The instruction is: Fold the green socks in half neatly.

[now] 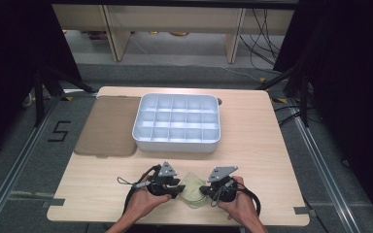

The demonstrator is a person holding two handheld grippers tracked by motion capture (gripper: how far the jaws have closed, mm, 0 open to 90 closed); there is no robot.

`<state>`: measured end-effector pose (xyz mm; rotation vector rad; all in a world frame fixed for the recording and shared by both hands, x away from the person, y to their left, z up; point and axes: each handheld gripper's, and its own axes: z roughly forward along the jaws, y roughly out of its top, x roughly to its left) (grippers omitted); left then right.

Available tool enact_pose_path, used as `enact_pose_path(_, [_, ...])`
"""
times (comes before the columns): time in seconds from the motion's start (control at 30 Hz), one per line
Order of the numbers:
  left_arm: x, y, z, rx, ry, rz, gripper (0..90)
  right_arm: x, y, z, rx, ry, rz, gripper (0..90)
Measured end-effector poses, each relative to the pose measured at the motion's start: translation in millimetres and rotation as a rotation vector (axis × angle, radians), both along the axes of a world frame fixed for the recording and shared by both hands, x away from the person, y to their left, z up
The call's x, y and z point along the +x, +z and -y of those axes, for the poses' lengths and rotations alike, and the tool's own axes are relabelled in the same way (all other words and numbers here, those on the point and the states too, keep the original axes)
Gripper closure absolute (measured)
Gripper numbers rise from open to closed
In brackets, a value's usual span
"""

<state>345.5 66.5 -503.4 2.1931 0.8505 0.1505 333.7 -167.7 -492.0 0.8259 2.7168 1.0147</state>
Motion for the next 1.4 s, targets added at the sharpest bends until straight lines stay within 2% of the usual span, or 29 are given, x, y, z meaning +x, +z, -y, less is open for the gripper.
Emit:
enact_pose_path(0.03, [1.0,-1.2,0.3,0.007,0.004,-0.011,62.7,0.5,-0.4,-0.2,0.006,0.011,0.01,90.0])
enact_pose_path(0.07, [0.7,-2.0,1.0,-0.003,0.02,-0.018,61.0,0.7,-0.5,-0.4,0.009,0.017,0.009,90.0])
enact_pose_path(0.17, [1.7,-3.0,0.1,0.005,0.012,-0.033,59.3,0.5,-0.3,-0.4,0.006,0.014,0.017,90.0])
enact_pose_path(0.23, [1.1,-3.9,0.5,0.008,0.003,-0.036,62.3,0.3,-1.5,-1.1,0.018,0.009,0.023,90.0])
enact_pose_path(0.27, [-0.1,-4.2,2.1,0.001,0.018,-0.049,64.1,0.2,-1.5,-1.1,0.018,0.009,0.023,90.0])
enact_pose_path(0.3, [0.7,-3.6,1.6,0.012,-0.006,-0.044,66.7,0.3,-1.5,-1.1,0.018,0.009,0.023,90.0])
enact_pose_path(0.37, [0.9,-3.9,2.0,0.003,-0.003,-0.055,70.1,0.4,-1.7,-1.0,0.019,0.008,0.023,90.0])
enact_pose_path(0.47, [-0.5,-4.5,1.3,-0.043,0.029,-0.082,79.0,0.5,-1.3,-0.8,0.014,0.007,0.013,90.0])
enact_pose_path(0.53, [0.2,-2.8,0.2,-0.044,0.015,-0.062,83.3,0.2,-0.3,-0.6,0.009,0.004,0.005,90.0])
enact_pose_path(0.6, [-2.2,0.6,0.6,-0.048,0.009,-0.06,83.8,0.5,-1.3,-0.7,0.02,0.0,0.019,90.0])
enact_pose_path(0.63, [-3.2,2.8,0.4,-0.047,0.003,-0.05,83.9,0.0,1.2,0.5,0.009,-0.005,0.01,90.0])
enact_pose_path(0.7, [-5.3,7.4,1.3,-0.048,-0.004,-0.03,84.1,0.3,2.1,0.9,0.043,-0.01,0.031,90.0])
enact_pose_path(0.73, [-5.9,10.3,1.2,-0.044,-0.008,-0.013,84.1,0.2,4.5,1.5,0.045,-0.008,0.038,90.0])
enact_pose_path(0.77, [-6.5,12.8,1.3,-0.039,-0.015,-0.011,84.0,-0.1,5.3,0.8,0.067,0.003,0.053,90.0])
enact_pose_path(0.8, [-6.8,14.5,1.8,-0.04,-0.02,-0.005,84.0,-2.1,7.5,-0.2,0.082,0.004,0.043,90.0])
enact_pose_path(0.9, [-8.5,16.0,3.2,-0.048,-0.011,-0.008,84.1,-6.8,10.3,-8.0,0.087,0.046,0.033,90.0])
enact_pose_path(1.03, [-8.8,17.3,1.2,-0.032,-0.022,0.012,84.0,-10.8,3.0,-25.1,0.068,0.104,0.014,90.0])
enact_pose_path(1.07, [-9.8,17.1,1.7,-0.043,-0.004,0.003,84.0,-11.2,0.3,-29.3,0.067,0.112,0.007,90.0])
enact_pose_path(1.17, [-9.6,18.7,-0.3,-0.029,-0.019,0.016,84.0,-11.3,-6.1,-39.6,0.048,0.14,-0.008,90.0])
enact_pose_path(1.2, [-10.7,18.0,1.0,-0.051,-0.005,0.009,84.0,-10.7,-7.7,-41.6,0.04,0.144,-0.012,90.0])
enact_pose_path(1.23, [-11.0,18.2,0.0,-0.04,-0.009,0.005,84.0,-9.4,-10.0,-42.9,0.037,0.149,-0.003,90.0])
enact_pose_path(1.3, [-10.6,19.3,-1.7,-0.024,-0.031,0.022,83.9,-8.5,-9.9,-43.1,0.041,0.142,-0.017,90.0])
enact_pose_path(1.33, [-10.6,19.2,-1.5,-0.034,-0.026,0.034,83.9,-8.0,-9.4,-42.1,0.042,0.141,-0.012,90.0])
enact_pose_path(1.4, [-6.5,19.8,-3.0,-0.024,-0.074,0.093,83.9,-6.5,-6.2,-37.4,0.056,0.135,0.0,90.0])
